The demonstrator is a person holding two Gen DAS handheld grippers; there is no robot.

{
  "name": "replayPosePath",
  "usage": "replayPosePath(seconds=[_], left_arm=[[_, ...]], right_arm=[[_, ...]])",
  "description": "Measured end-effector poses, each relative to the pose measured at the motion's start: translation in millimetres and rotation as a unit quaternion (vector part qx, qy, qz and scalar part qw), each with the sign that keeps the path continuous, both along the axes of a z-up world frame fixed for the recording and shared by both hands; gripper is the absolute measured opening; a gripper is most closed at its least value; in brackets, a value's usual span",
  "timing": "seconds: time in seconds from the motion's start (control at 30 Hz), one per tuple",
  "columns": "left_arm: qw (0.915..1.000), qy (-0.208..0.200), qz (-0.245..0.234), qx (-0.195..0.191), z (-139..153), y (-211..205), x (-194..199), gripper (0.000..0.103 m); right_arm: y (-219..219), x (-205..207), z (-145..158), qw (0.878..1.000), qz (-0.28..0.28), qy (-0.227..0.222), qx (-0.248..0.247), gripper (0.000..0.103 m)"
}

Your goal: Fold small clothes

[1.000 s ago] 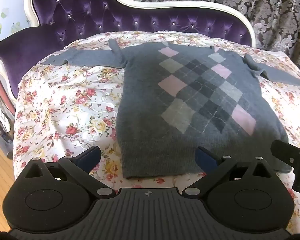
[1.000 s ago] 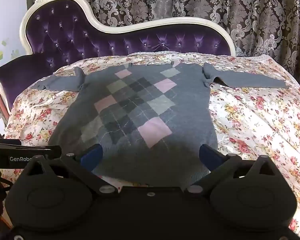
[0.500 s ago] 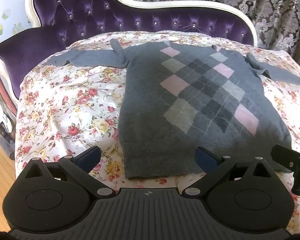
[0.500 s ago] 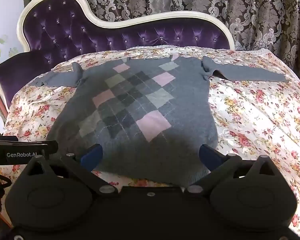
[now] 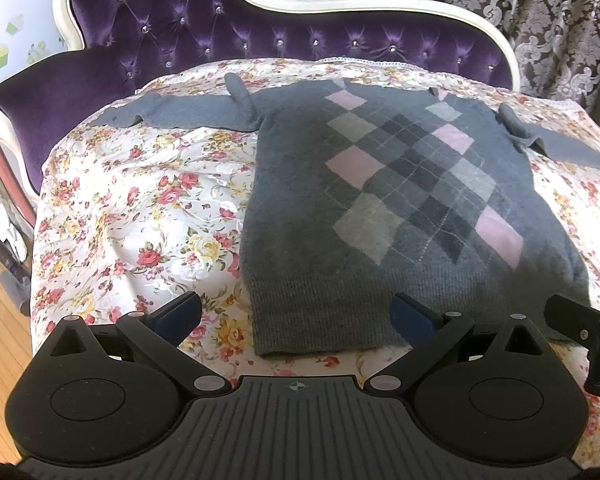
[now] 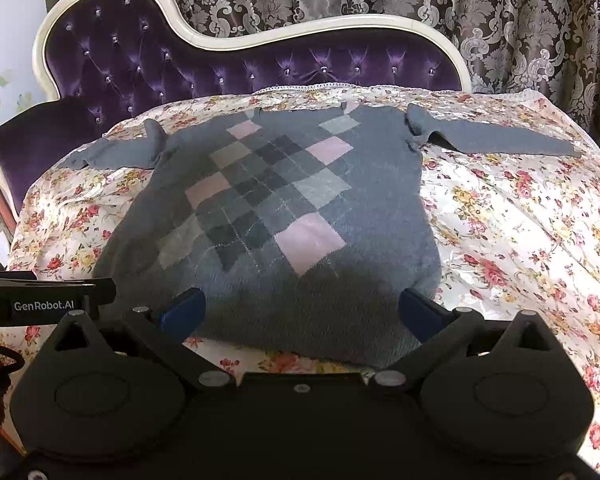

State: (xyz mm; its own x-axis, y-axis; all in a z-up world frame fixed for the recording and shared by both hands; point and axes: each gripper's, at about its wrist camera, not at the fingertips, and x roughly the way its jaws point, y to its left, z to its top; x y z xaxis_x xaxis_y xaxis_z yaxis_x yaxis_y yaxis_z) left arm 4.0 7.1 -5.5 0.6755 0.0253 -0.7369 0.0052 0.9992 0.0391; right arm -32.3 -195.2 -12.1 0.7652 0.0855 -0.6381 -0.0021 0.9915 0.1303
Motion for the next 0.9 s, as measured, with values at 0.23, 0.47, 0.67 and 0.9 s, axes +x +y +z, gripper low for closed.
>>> replayPosePath(seconds=[0.23,0.47,0.67,0.9], left_arm=[[1.0000,0.001,-0.001,0.000,-1.0,-2.4,-0.2,0.102],[1.0000,0.001,0.001,-0.003,-1.4,-2.4,-0.4,0.102],[1.0000,0.002,0.000,-0.004,-1.8,-2.2,-0.2,0.102],[1.0000,0.003,0.000,-0.005,-2.2,-2.4,-0.3,0.102]], right_arm=[[0.2,0.1,-0.6,1.000,0.000,0.000,0.000,0.102],[1.3,-0.6,-1.7,1.000,0.002,0.000,0.000,0.102],[3.9,1.0,-2.6,1.000,0.003,0.003,0.000,0.102],[3.8,0.8,-3.2,1.000,0.003,0.004,0.001,0.102]])
